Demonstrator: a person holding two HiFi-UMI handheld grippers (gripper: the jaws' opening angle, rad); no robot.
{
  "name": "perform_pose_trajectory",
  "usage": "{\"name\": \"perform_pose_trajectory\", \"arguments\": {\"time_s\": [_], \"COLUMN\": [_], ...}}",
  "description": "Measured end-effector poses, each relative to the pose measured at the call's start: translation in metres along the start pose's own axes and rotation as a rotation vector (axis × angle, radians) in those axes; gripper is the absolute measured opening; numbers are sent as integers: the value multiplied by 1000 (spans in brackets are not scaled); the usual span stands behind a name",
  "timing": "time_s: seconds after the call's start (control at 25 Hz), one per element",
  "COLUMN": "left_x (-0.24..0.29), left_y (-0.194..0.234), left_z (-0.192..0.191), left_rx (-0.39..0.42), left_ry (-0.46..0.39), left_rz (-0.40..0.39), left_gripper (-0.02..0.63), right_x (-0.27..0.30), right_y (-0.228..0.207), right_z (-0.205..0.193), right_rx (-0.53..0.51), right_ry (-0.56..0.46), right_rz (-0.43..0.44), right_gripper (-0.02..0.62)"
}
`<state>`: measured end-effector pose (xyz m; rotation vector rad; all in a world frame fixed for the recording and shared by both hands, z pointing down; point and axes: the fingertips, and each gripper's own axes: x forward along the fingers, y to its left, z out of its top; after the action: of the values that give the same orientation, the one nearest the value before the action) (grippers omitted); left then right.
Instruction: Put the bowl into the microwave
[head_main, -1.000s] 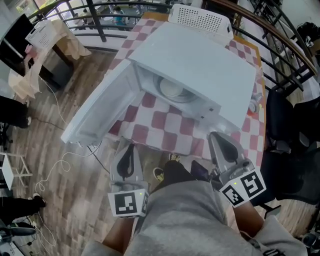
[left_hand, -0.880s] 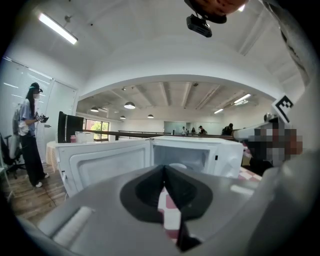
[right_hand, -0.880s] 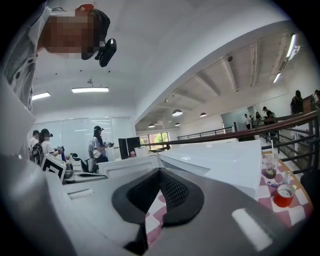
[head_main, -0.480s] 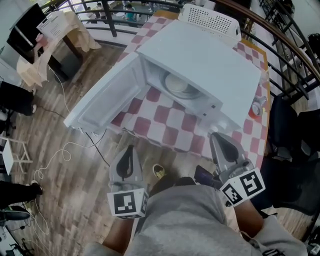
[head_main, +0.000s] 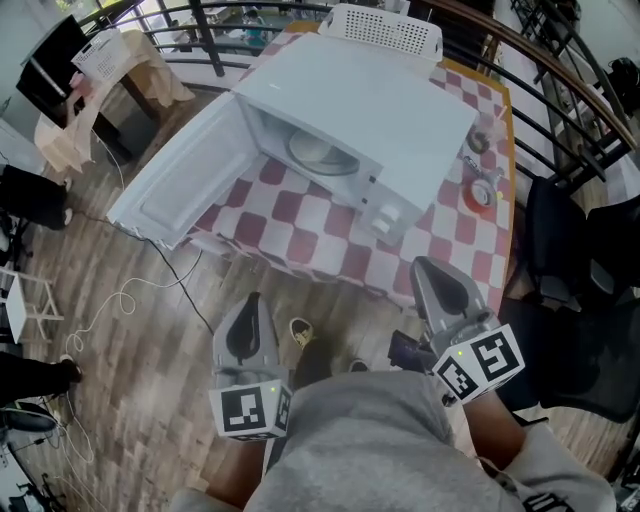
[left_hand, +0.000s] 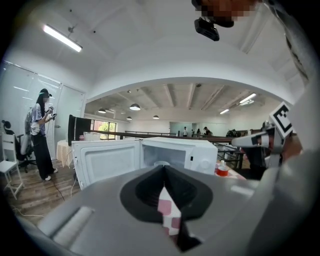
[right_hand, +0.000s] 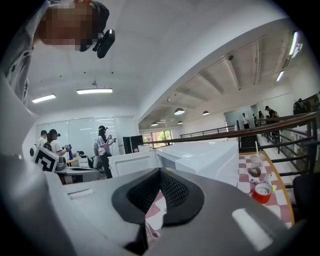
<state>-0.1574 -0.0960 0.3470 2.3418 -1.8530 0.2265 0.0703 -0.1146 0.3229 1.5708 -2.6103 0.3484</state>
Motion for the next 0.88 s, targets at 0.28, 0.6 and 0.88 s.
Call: {"name": "perform_pose_trajectory", "arguments": {"time_s": [0.28,0.6,0.88], "left_x": [-59,-127,-148], "left_y": [-54,-87,-102], "left_z": [-13,-27,-27], "left_rx": [3,-12,-14], "left_ry": [-12,-13,-18], "left_rz": [43,134,150], "left_gripper": [11,11,11], "right_x": [-65,-126,-148], "right_y": [-11,-18,-14], "right_z": [-18,-38,-44], "right_rx": [-12,-22,-31], "right_ry": [4,16,14], "right_rz": [37,71,88], "right_gripper": [-6,-6,-8]}}
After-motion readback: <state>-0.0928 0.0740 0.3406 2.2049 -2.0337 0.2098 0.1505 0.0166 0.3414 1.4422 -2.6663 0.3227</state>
